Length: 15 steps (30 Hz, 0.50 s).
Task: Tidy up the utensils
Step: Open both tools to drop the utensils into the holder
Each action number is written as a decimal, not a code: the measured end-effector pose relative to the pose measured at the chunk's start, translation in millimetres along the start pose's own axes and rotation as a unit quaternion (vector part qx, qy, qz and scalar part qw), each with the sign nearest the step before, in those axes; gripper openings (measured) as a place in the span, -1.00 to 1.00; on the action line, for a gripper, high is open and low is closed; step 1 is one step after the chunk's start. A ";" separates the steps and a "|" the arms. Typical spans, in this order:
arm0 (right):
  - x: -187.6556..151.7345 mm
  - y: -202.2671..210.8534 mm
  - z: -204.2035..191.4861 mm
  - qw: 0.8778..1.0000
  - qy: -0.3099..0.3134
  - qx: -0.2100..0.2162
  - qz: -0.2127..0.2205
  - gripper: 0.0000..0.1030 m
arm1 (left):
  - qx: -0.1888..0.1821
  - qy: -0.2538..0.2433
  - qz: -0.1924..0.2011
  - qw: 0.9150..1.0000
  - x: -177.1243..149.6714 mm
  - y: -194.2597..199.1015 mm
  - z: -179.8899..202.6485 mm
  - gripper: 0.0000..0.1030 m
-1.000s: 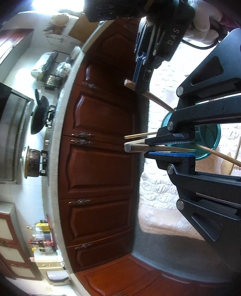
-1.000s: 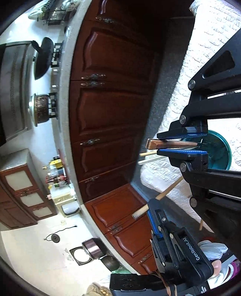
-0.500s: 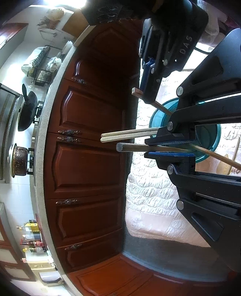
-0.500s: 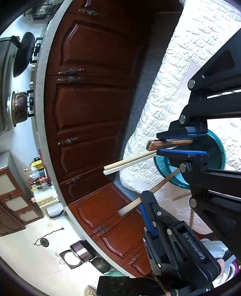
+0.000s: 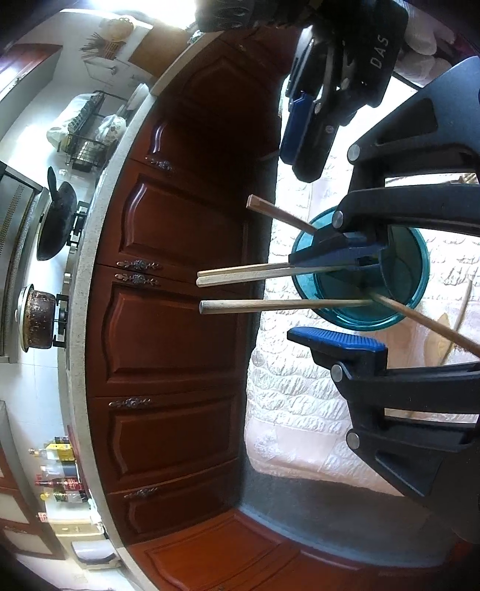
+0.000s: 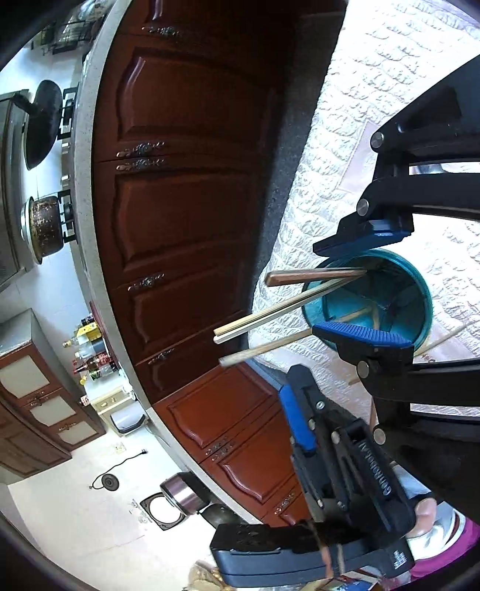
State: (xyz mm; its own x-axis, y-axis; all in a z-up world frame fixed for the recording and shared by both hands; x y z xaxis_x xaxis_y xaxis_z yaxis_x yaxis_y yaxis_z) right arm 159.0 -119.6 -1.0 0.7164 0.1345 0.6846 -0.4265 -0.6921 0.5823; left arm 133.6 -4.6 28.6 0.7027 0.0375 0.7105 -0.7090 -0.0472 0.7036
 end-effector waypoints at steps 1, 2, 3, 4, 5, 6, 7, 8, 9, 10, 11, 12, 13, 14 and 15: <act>-2.6 2.6 0.7 1.000 -0.002 -0.002 0.002 -0.33 | 0.001 -0.002 0.002 1.000 -0.7 2.9 0.4 -0.36; -4.1 4.8 1.1 1.000 -0.004 -0.003 0.004 -0.33 | 0.003 -0.004 0.005 1.000 -1.0 5.4 0.9 -0.36; -6.7 7.2 1.4 1.000 -0.006 -0.005 0.006 -0.33 | 0.008 -0.007 0.010 1.000 -1.3 8.9 1.4 -0.34; -9.1 8.8 1.8 1.000 -0.008 -0.005 0.006 -0.33 | 0.011 -0.009 0.014 1.000 -1.7 11.1 1.8 -0.33; -11.7 10.7 2.6 1.000 -0.009 -0.007 0.006 -0.33 | 0.014 -0.012 0.017 1.000 -2.4 14.0 2.8 -0.33; -14.1 12.1 3.0 1.000 -0.010 -0.009 0.005 -0.32 | 0.015 -0.014 0.020 1.000 -3.6 16.8 4.2 -0.32; -16.8 13.6 3.4 1.000 -0.011 -0.012 0.004 -0.32 | 0.017 -0.016 0.022 0.999 -5.3 19.3 5.7 -0.32; -19.5 15.6 3.8 1.000 -0.012 -0.015 0.004 -0.32 | 0.019 -0.017 0.024 0.999 -6.4 20.8 6.3 -0.32; -22.3 17.6 3.7 1.000 -0.014 -0.017 0.004 -0.32 | 0.021 -0.019 0.025 0.999 -8.3 22.8 8.0 -0.32; -24.6 20.0 3.3 1.000 -0.015 -0.019 0.005 -0.32 | 0.021 -0.021 0.026 0.999 -10.6 24.6 9.8 -0.32; -26.6 22.3 3.9 1.000 -0.017 -0.019 0.006 -0.32 | 0.020 -0.023 0.026 0.999 -13.3 26.5 12.3 -0.32; -28.9 25.3 3.4 1.000 -0.018 -0.020 0.008 -0.32 | 0.020 -0.026 0.025 0.999 -16.3 28.2 15.0 -0.32; -31.2 28.9 3.0 1.000 -0.019 -0.023 0.010 -0.32 | 0.020 -0.028 0.025 0.999 -18.8 29.8 17.2 -0.31; -33.3 31.9 2.6 0.999 -0.020 -0.026 0.011 -0.32 | 0.020 -0.031 0.025 0.999 -21.8 31.6 19.9 -0.31; -36.2 35.7 2.5 0.999 -0.020 -0.029 0.012 -0.31 | 0.019 -0.035 0.025 0.999 -25.2 33.7 23.2 -0.31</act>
State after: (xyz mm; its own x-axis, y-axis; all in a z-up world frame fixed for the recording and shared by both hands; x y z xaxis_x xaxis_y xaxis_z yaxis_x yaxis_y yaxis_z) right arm 119.3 -151.0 -6.1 0.7266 0.0884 0.6814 -0.4744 -0.6529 0.5905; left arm 93.4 -30.2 34.3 0.6697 -0.0356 0.7418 -0.7416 -0.0862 0.6653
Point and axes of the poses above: each gripper's, at about its wrist camera, not at the fingertips, and y roughly against the way its jaws point, z to its right, x to its top, the point moved 10 cm from there along -y, roughly the way its jaws point, and after that the axes turned 12 degrees about x, right-handed, at the moved point
